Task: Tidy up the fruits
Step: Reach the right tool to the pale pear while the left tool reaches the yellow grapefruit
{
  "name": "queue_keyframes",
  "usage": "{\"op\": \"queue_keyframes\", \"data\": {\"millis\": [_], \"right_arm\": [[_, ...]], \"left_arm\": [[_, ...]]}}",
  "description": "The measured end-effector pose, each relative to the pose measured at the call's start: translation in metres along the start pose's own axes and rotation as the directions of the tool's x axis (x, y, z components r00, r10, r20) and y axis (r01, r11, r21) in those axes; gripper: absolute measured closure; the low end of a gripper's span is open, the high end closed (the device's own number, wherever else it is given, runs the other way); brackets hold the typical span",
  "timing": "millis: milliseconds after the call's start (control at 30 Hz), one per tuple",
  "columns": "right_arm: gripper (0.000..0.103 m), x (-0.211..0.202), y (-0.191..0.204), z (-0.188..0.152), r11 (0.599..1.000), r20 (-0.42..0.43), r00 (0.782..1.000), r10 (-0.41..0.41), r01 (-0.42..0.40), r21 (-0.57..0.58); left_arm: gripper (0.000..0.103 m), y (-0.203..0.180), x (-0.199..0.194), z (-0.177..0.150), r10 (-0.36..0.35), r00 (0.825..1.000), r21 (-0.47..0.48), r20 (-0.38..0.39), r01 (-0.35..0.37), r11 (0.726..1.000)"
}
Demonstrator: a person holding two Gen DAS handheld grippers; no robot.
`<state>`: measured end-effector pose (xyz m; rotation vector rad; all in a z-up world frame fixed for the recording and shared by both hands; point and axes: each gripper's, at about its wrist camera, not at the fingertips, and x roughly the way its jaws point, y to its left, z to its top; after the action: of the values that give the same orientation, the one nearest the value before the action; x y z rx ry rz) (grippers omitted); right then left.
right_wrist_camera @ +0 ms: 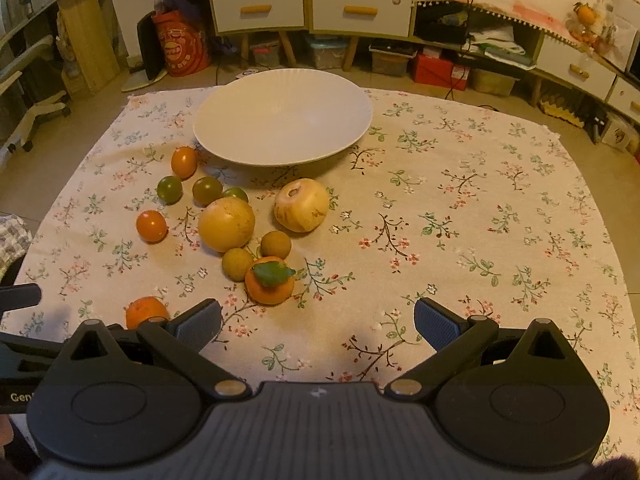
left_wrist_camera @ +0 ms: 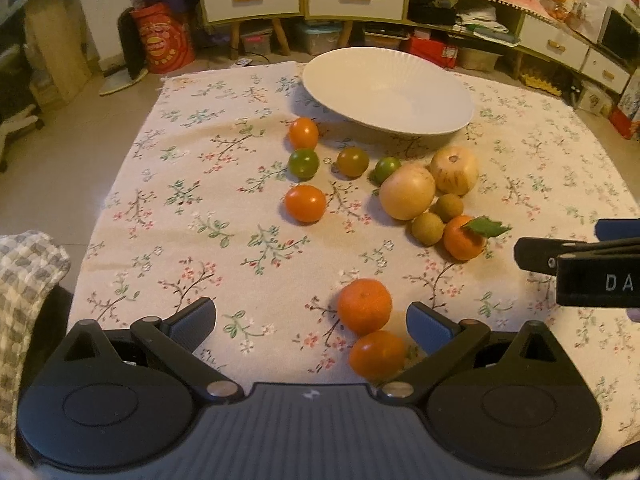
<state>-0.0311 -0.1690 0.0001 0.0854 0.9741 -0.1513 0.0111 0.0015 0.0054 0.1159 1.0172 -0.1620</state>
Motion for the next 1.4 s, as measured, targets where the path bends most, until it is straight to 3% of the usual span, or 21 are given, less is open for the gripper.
{"op": "queue_keyframes", "data": {"millis": [233,533,733,933,1400], "right_arm": [[0.002,-0.009,-0.007,0.019,0.994,0.029,0.995,0.100,-0.100,0.031],[0.007,-0.006,-0.009,0.046,0.995,0.059,0.994,0.095,-0.094,-0.013],[0.007,0.012,-0.020,0.050,0.994,0.080,0.992,0.100,-0.104,0.045],[0.012,0.043,-0.032,0.045,0.991,0.031,0.993,0.115,-0.117,0.067],[0.026,0.066,-0.032,0.044,0.982,0.019,0.982,0.189,-0.189,0.023]], "left_arm": [[0.014,0.000,-0.001,0.020,-0.008,0.999,0.060,0.039,0.006,0.998],[0.014,-0.005,0.017,0.044,-0.095,0.994,0.072,0.044,0.092,0.993],[0.015,-0.009,0.034,0.045,-0.157,0.984,0.066,0.084,0.152,0.986],[0.024,-0.012,0.054,0.047,-0.247,0.964,0.058,0.102,0.242,0.969],[0.045,-0.010,0.076,0.044,-0.320,0.936,0.032,0.146,0.318,0.947]]}}
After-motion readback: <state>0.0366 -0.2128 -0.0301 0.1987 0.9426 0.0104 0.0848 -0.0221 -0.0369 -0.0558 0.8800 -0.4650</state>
